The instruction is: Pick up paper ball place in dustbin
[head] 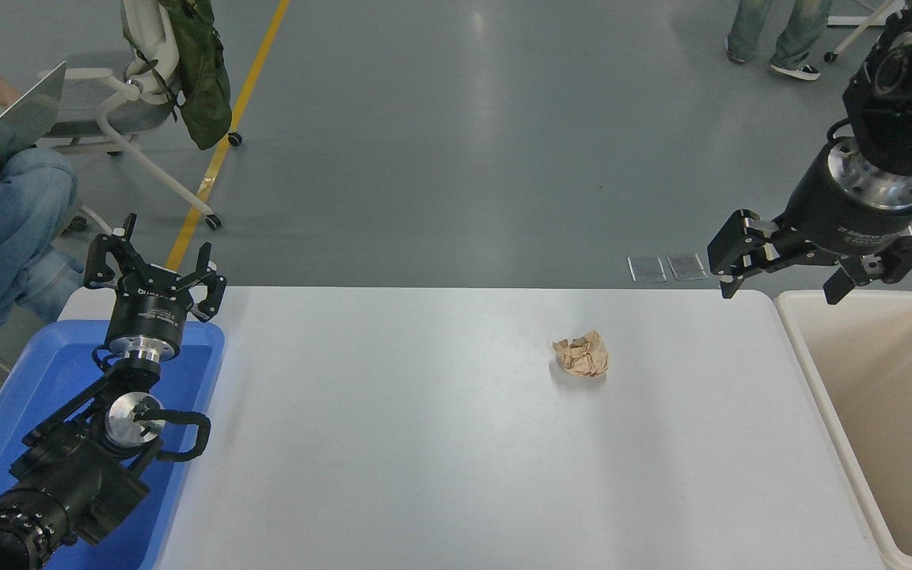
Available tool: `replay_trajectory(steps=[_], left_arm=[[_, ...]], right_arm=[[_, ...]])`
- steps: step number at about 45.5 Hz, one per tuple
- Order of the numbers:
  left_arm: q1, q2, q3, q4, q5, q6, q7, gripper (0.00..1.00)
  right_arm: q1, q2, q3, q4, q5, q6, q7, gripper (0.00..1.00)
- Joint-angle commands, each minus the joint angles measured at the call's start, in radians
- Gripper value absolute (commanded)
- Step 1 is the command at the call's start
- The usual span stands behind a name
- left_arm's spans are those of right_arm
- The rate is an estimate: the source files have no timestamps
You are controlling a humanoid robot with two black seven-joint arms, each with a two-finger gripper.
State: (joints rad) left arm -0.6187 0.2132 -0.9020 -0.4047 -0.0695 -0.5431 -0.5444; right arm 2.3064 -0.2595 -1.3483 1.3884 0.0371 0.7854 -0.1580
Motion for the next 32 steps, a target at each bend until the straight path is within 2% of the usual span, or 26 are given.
replay_trajectory(steps=[1, 32], left_arm=[[-0.001, 0.0, 0.0, 0.0, 0.0, 0.0, 0.0, 0.99], [0.001, 0.0, 0.0, 0.0, 0.0, 0.0, 0.0, 0.99]], right_arm=[[-0.007, -0.001, 0.005, 0.0, 0.0, 0.0, 0.0, 1.0], [0.001, -0.003, 0.009, 0.0, 0.0, 0.0, 0.0, 1.0]])
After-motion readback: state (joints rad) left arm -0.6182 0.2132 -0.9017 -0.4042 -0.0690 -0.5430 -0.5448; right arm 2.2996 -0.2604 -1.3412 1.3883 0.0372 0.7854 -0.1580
